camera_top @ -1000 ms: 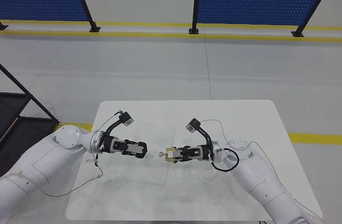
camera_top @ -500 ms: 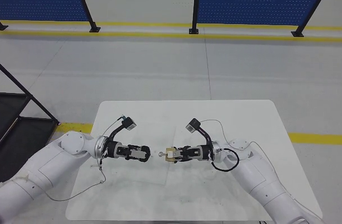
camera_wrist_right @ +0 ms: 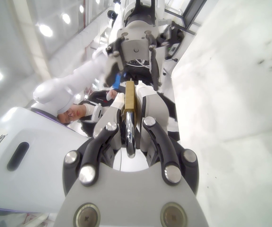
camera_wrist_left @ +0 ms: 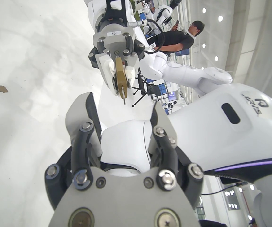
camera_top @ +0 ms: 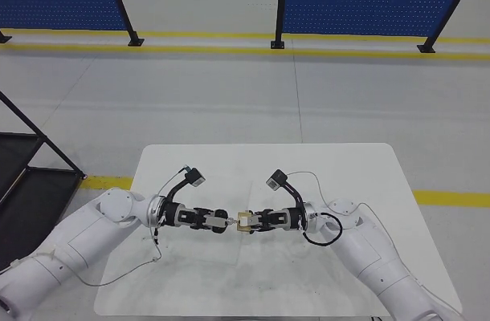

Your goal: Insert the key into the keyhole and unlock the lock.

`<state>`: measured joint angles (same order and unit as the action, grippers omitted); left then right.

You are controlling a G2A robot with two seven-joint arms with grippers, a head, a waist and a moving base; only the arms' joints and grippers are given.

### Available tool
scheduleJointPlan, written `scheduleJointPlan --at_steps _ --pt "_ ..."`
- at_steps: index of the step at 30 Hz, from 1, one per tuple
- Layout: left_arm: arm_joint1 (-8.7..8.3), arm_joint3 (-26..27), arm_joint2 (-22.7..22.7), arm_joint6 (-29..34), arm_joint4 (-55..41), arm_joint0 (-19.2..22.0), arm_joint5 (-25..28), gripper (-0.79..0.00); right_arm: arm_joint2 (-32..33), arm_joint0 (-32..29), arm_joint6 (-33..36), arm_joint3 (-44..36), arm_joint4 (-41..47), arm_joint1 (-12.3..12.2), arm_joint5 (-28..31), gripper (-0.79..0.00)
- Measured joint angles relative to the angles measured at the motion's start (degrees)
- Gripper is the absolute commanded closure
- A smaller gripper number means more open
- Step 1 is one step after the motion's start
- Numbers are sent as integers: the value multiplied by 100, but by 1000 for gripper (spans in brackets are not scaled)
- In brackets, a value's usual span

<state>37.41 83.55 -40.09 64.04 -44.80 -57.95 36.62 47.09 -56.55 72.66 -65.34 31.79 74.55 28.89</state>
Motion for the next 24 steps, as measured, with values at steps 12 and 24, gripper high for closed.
scheduleJointPlan --at_steps 12,24 --pt "81 94 -276 -98 217 -143 -106 -259 0 0 0 0 0 0 0 0" --pt "108 258 -578 -191 484 -378 -252 -83 0 0 0 0 0 0 0 0"
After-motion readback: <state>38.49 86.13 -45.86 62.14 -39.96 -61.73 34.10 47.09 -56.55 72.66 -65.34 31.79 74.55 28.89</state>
